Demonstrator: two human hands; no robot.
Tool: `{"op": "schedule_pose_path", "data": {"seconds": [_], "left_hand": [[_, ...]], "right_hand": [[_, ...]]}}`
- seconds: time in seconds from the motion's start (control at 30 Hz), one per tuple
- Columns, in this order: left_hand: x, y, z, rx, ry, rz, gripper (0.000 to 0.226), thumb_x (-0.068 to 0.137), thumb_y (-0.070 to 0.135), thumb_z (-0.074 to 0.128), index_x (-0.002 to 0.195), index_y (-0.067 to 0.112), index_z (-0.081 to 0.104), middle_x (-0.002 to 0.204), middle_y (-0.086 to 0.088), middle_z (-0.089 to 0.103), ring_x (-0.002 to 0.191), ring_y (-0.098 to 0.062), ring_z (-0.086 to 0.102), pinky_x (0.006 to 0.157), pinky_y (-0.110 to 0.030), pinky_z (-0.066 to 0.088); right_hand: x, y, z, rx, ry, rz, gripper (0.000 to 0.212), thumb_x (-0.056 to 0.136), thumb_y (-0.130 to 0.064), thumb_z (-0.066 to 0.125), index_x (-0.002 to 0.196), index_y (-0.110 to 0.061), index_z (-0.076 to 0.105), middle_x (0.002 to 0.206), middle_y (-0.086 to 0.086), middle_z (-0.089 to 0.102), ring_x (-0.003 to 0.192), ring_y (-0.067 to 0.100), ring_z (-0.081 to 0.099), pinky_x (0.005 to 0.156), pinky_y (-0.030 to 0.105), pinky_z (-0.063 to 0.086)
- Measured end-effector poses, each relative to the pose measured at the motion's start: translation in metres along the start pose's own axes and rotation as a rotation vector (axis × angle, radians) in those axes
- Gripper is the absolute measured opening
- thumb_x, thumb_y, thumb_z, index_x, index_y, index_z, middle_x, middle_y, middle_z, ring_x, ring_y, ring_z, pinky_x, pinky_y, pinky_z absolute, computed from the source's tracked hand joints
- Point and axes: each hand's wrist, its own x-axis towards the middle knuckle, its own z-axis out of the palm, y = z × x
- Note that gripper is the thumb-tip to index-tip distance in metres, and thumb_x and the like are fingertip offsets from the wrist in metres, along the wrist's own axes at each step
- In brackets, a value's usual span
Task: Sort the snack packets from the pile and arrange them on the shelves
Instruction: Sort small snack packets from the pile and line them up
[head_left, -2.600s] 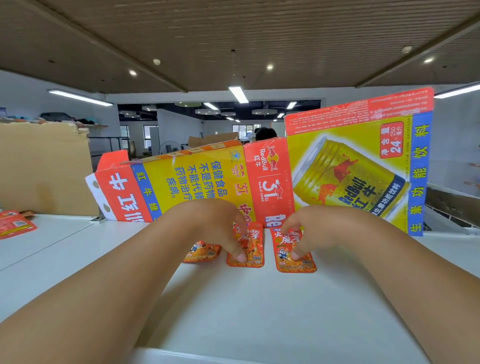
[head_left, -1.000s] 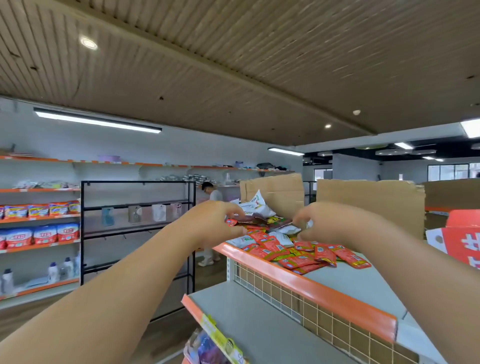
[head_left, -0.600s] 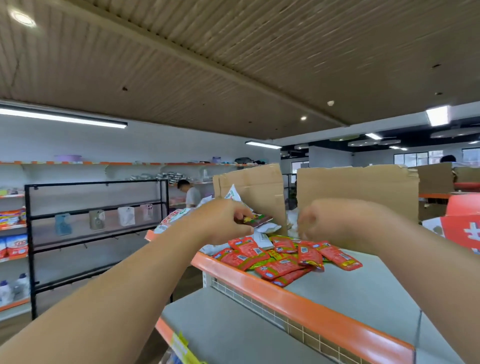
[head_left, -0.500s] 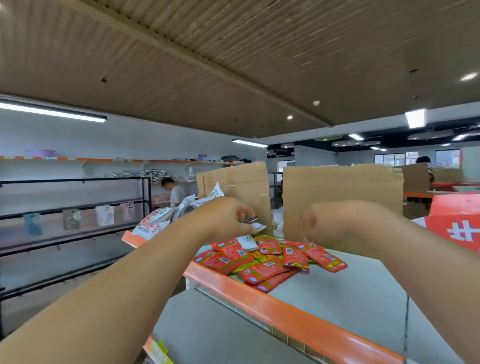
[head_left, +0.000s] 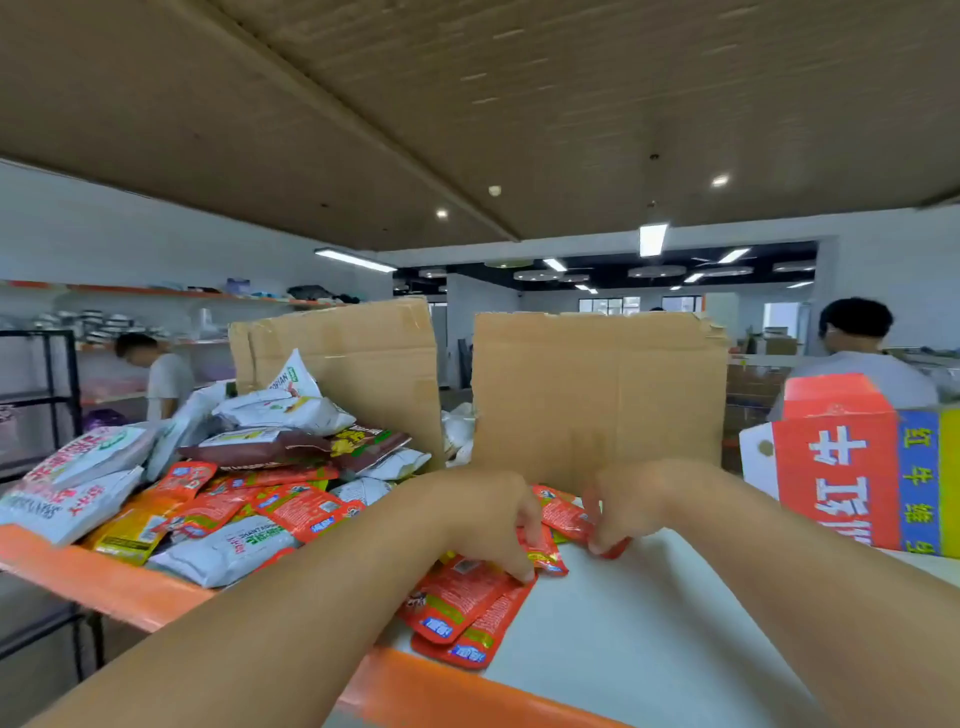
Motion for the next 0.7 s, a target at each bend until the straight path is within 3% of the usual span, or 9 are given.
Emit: {"op": "schedule_pose_path", "data": {"seconds": [0.07,0.17,0.27,0.37,0.47,0.57,0.63,0.7], "left_hand": [[0.010,-0.003,0.004,-0.036,0.003,0.070,0.026,0.079,0.037,0.077,0.103,0.032,0.072,0.096,0.011,0.066,0.087,-0.015,0.064,0.071,-0.029,0.052],[0.019,-0.007,0.005,-0.035,0.007,0.202,0.006,0.082,0.026,0.068,0.085,0.022,0.070,0.082,0.007,0.066,0.072,-0.013,0.061,0.063,-0.031,0.052],[0.019,-0.018,-0.010,-0.053,0.084,0.268,0.006,0.087,0.019,0.061,0.084,0.020,0.066,0.081,0.007,0.064,0.070,-0.013,0.058,0.060,-0.030,0.047],[0.020,-0.038,-0.040,-0.210,0.282,0.271,0.010,0.094,0.023,0.059,0.087,0.026,0.066,0.084,0.013,0.066,0.078,-0.013,0.062,0.063,-0.028,0.049],[0.027,-0.057,-0.063,-0.417,0.435,0.258,0.012,0.099,0.028,0.061,0.090,0.028,0.068,0.086,0.013,0.067,0.078,-0.008,0.063,0.064,-0.024,0.046],[0.036,-0.072,-0.069,-0.516,0.380,0.230,0.013,0.100,0.027,0.062,0.091,0.025,0.071,0.083,0.009,0.070,0.075,-0.011,0.067,0.066,-0.027,0.051],[0.044,-0.079,-0.057,-0.436,0.289,0.151,0.013,0.098,0.027,0.063,0.091,0.025,0.074,0.088,0.009,0.073,0.078,-0.009,0.066,0.068,-0.025,0.051],[0.052,-0.082,-0.038,-0.313,0.202,0.072,0.015,0.096,0.032,0.063,0.094,0.024,0.075,0.099,0.006,0.074,0.089,-0.013,0.067,0.080,-0.027,0.055]], "right_hand": [[0.013,-0.007,0.010,-0.037,0.004,0.049,0.020,0.081,-0.033,0.065,0.083,-0.014,0.068,0.072,0.002,0.060,0.069,0.022,0.057,0.061,0.030,0.050],[0.022,-0.017,0.018,-0.029,0.023,0.091,0.009,0.071,-0.024,0.062,0.071,-0.015,0.062,0.066,0.003,0.060,0.064,0.024,0.057,0.059,0.034,0.049],[0.017,-0.023,0.013,0.047,0.058,0.150,0.014,0.079,-0.021,0.056,0.079,-0.011,0.065,0.074,0.007,0.067,0.061,0.023,0.056,0.056,0.030,0.047],[0.002,-0.023,-0.002,0.185,0.137,0.199,0.028,0.091,-0.020,0.046,0.095,-0.006,0.070,0.083,0.010,0.074,0.063,0.021,0.061,0.054,0.025,0.045],[-0.013,-0.010,-0.015,0.403,0.285,0.276,0.015,0.090,-0.010,0.049,0.090,-0.007,0.063,0.074,0.007,0.063,0.059,0.021,0.060,0.051,0.024,0.046],[-0.029,-0.002,-0.024,0.565,0.402,0.339,0.016,0.095,-0.012,0.056,0.080,-0.019,0.056,0.078,-0.001,0.056,0.063,0.012,0.053,0.050,0.017,0.045],[-0.035,-0.003,-0.023,0.503,0.269,0.372,0.007,0.094,-0.007,0.056,0.093,-0.013,0.060,0.090,0.006,0.060,0.067,0.013,0.055,0.047,0.010,0.042],[-0.034,-0.008,-0.013,0.441,0.014,0.420,0.018,0.096,-0.013,0.056,0.112,-0.006,0.060,0.106,0.013,0.065,0.074,0.021,0.064,0.061,0.016,0.052]]}}
